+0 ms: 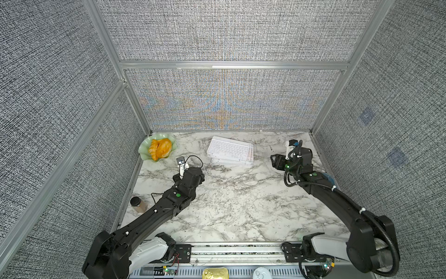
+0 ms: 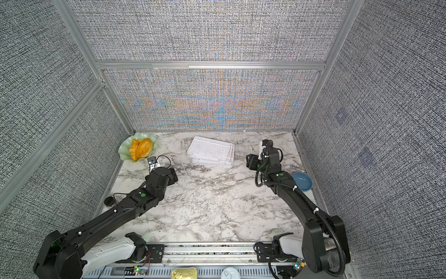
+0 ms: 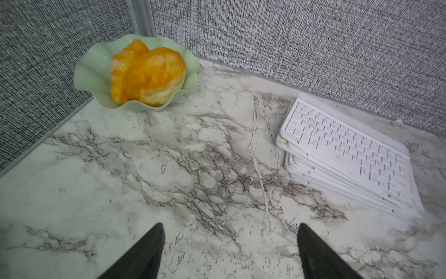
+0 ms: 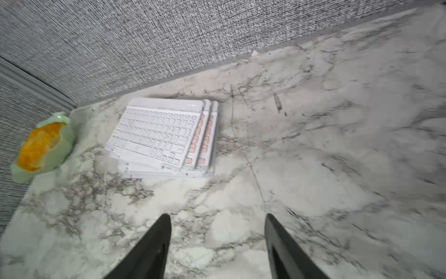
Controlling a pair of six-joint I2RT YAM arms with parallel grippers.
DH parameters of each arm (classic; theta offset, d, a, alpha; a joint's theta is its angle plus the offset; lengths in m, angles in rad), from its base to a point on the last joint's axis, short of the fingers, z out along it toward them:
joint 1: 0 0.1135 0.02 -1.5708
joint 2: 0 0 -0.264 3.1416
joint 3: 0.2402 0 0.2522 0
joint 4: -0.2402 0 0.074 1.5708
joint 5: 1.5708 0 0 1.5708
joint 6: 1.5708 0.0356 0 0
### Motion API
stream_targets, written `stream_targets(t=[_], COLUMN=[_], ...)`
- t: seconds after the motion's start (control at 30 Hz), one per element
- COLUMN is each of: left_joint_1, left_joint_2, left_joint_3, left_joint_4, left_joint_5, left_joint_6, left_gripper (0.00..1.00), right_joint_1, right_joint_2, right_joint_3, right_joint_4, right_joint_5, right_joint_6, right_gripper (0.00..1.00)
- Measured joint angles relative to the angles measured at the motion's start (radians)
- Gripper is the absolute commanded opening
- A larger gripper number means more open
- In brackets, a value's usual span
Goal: Stack the numeric keypads
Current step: Reset both arms
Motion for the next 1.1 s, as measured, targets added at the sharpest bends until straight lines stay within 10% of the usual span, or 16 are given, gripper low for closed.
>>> stream_targets(t=[0.3, 0.6, 1.1], left_joint_1=[0.027, 0.093, 0.338], left_joint_2=[-0.019, 0.001, 0.191], left_joint_3=[-0.076, -0.187, -0.412], left_joint_4=[0.22, 0.485, 0.998], left_joint_5=[-0.188, -0.272, -0.102], left_joint_6=[0.19, 0.492, 0.638], left_gripper=[0.99, 0.99, 0.99], right_joint_1=[-0.009, -0.045, -0.132], right_joint_2=[-0.075, -0.034, 0.256], right_joint_3=[-0.156, -0.422, -0.562], right_joint_4=[-0.019, 0.41, 1.129], right_joint_5=[0.274, 0.552, 0.526], right_joint_6=[-0.068, -0.236, -0.346], right_gripper=[0.94, 0.99, 0.99])
